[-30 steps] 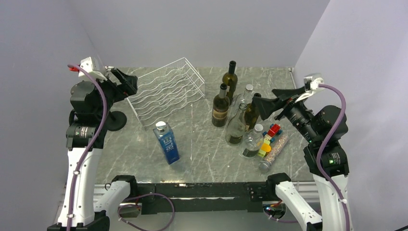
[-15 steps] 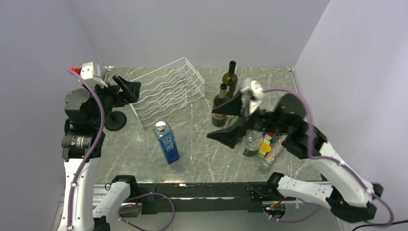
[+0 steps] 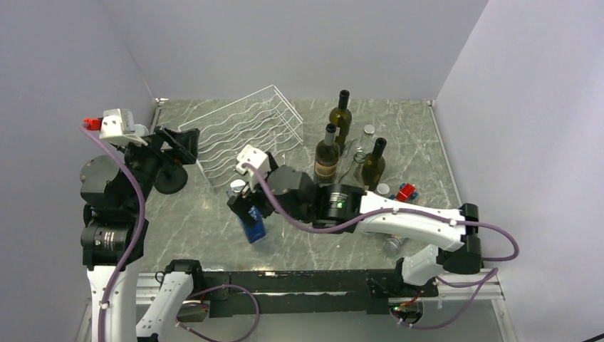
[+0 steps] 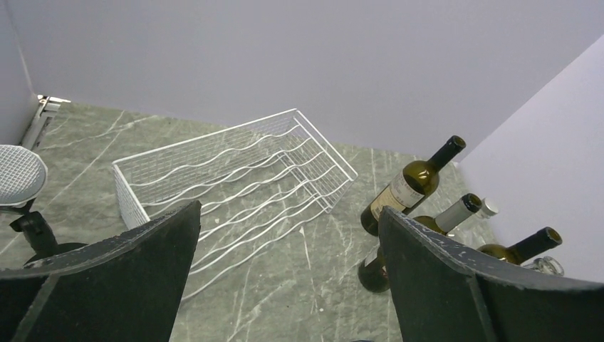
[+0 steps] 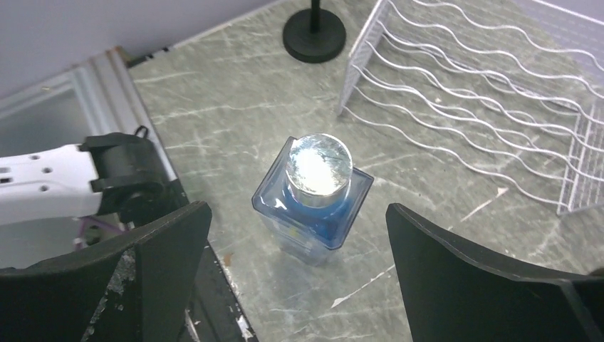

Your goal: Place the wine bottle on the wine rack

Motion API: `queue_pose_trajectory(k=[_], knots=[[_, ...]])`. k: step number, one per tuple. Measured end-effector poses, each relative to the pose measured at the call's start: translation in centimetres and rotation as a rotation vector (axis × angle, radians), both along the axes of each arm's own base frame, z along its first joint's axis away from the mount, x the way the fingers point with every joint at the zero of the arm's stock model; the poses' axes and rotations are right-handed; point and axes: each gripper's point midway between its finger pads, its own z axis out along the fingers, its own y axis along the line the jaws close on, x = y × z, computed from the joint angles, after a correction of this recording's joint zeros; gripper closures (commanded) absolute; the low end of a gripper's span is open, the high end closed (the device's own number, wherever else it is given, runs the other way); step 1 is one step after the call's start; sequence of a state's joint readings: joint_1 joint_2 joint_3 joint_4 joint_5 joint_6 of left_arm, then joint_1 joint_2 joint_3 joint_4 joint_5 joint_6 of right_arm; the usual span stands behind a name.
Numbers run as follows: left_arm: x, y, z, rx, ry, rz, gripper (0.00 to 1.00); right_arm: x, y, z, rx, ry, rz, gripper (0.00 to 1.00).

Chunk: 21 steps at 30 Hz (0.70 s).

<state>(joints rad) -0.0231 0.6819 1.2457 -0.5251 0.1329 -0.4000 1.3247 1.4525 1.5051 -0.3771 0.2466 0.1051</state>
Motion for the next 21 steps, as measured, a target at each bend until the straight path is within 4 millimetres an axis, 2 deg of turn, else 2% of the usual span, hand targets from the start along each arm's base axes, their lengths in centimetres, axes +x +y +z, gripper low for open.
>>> queue_pose_trajectory(k=[4,10,15,21], knots=[[0.2,0.3,-0.5,0.009,0.018,0.018,0.01,0.1,1.2,-1.9,-0.054,-0.020,-0.076,0.00],[0.3,0.6,-1.5,0.019,0.044,0.029,0.01,0.6,1.8,-1.9,-0.034,-0.013,-0.203,0.01],[0.3,0.8,-1.9,0.023,0.055,0.041,0.01,1.6,2.6,-2.8,-0.035,0.002,-0.296,0.10],[-0.2,1.0,-1.9,0.023,0.052,0.056,0.01,2.3,3.5,-5.1,-0.069,0.026,-0.363,0.20]])
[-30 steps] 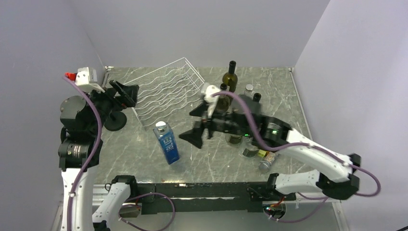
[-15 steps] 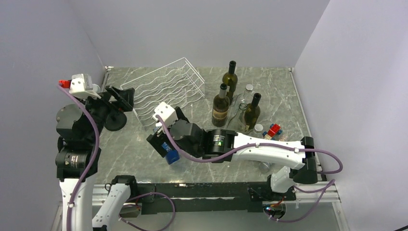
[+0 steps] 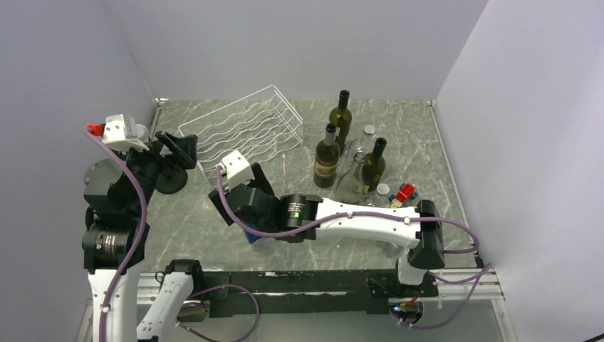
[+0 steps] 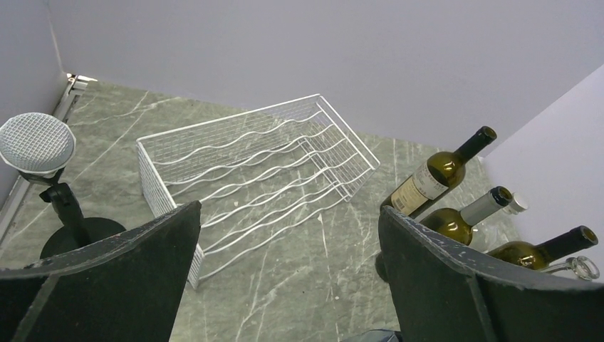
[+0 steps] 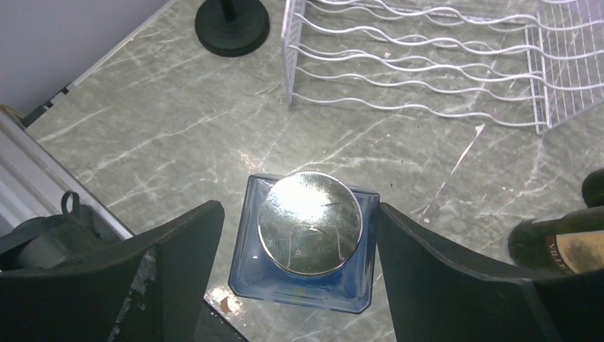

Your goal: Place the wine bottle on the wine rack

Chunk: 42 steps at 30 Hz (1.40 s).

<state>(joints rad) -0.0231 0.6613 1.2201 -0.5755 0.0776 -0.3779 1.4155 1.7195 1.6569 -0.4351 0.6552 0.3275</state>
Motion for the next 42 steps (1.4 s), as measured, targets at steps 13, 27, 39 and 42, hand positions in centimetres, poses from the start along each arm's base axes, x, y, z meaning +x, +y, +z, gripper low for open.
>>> queue_pose_trajectory(k=[13,27,39,42], knots=[[-0.6,0.1,-0.3,0.000,0.006,0.007,0.01,0.6,-0.7,-1.1,0.000,0.002,-0.073,0.84],[-0.3,-1.1,-0.9,0.015,0.027,-0.066,0.01,1.8,-4.5,0.0,-0.068,0.021,-0.002,1.00],[-1.3,-6.6,-2.6,0.028,0.026,-0.416,0.01,1.1,-13.0,9.2,0.078,-0.006,0.115,1.00],[-2.7,-9.3,-3.1,0.027,-0.008,-0.614,0.01,0.1,-14.2,9.7,0.079,0.019,0.163,1.00]])
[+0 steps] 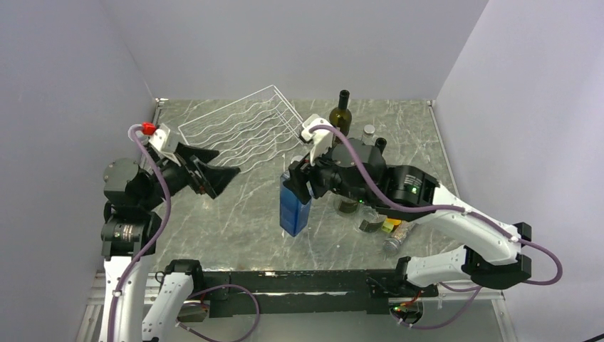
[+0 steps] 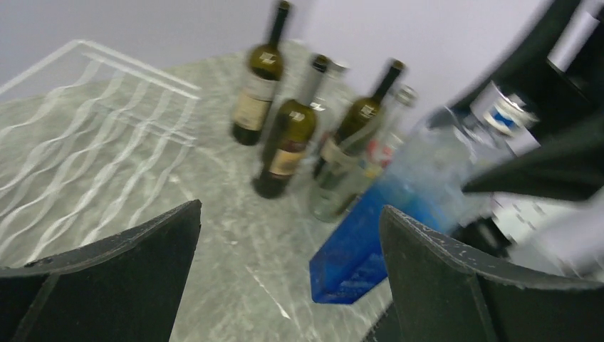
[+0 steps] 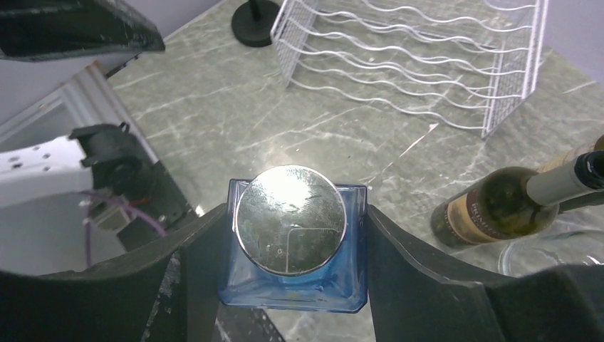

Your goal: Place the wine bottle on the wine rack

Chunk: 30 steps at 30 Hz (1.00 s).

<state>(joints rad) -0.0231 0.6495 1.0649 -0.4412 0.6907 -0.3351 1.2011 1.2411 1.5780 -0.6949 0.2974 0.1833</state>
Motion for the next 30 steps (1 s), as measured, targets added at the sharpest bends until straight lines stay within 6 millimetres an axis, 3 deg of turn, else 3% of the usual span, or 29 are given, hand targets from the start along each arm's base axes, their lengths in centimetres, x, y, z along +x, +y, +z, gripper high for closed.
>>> queue_pose_trajectory(k=[7,11,17,21,30], knots=[[-3.7,-4.4,-1.5,-0.092,-0.079,-0.403,0.01,-2.6,-1.8,1.0,-0.008,0.070,0.123,1.00],[-5.6,-6.5,-1.7,-0.115,-0.096,-0.563,0.01,-4.1,-1.8,2.3,0.016,0.089,0.196,1.00],[-9.1,-11.3,-2.5,-0.099,-0.086,-0.826,0.01,-5.3,-1.6,4.1,0.063,0.091,0.263,1.00],[-8.8,-13.6,-3.6,-0.076,-0.054,-0.864,0.01,-6.0,-1.3,4.5,0.078,0.098,0.304,1.00],[-8.9,-16.0,-5.5,-0.046,-0.024,-0.917,0.01,-6.3,-1.4,4.4,0.071,0.096,0.327,1.00]])
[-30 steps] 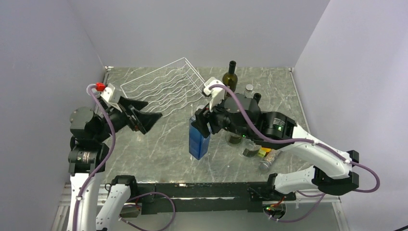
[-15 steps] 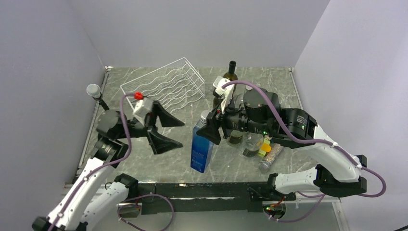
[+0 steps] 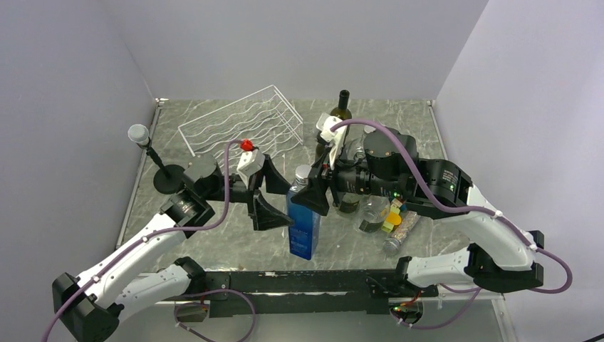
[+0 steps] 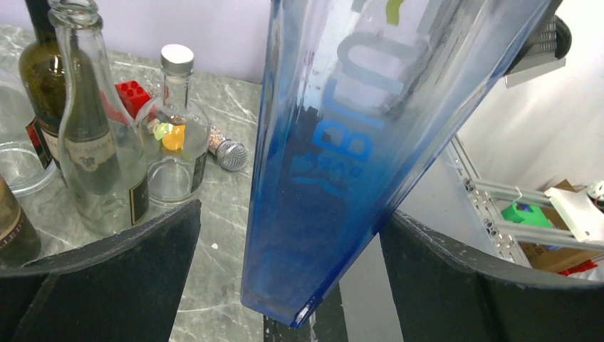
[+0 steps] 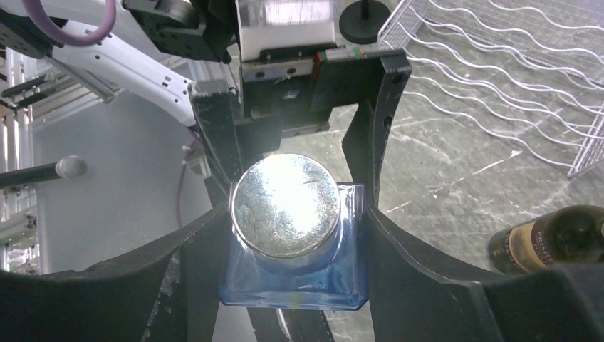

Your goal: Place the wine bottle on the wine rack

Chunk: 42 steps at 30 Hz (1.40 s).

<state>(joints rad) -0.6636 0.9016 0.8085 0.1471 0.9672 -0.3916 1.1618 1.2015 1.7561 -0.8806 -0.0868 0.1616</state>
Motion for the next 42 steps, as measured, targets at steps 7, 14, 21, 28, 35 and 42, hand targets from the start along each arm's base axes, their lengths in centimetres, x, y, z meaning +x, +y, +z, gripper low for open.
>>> queue_pose_trajectory(k=[7,14,21,28,35,42], knots=[[-1.0,-0.8,-1.2,-0.002,-0.033,-0.039,0.01,0.0,0.2,2.2,0.087,-0.031,0.003,1.00],[-1.5,-0.8,-1.1,-0.039,-0.080,-0.024,0.01,-0.6,-1.0,5.6,0.226,-0.090,0.006,1.00],[-2.1,-0.7,-0.2,-0.082,-0.138,-0.034,0.01,-1.3,-1.7,7.7,0.341,-0.130,0.026,1.00],[-2.9,-1.1,0.1,-0.109,-0.170,-0.069,0.01,-1.0,-0.5,7.8,0.405,-0.127,0.028,1.00],[-3.1,-2.2,-0.4,-0.108,-0.163,-0.100,0.01,-1.0,0.2,7.1,0.406,-0.115,0.037,1.00],[-3.2,-2.7,0.1,-0.139,-0.176,-0.112,0.01,-1.0,0.2,7.6,0.425,-0.123,0.039,1.00]])
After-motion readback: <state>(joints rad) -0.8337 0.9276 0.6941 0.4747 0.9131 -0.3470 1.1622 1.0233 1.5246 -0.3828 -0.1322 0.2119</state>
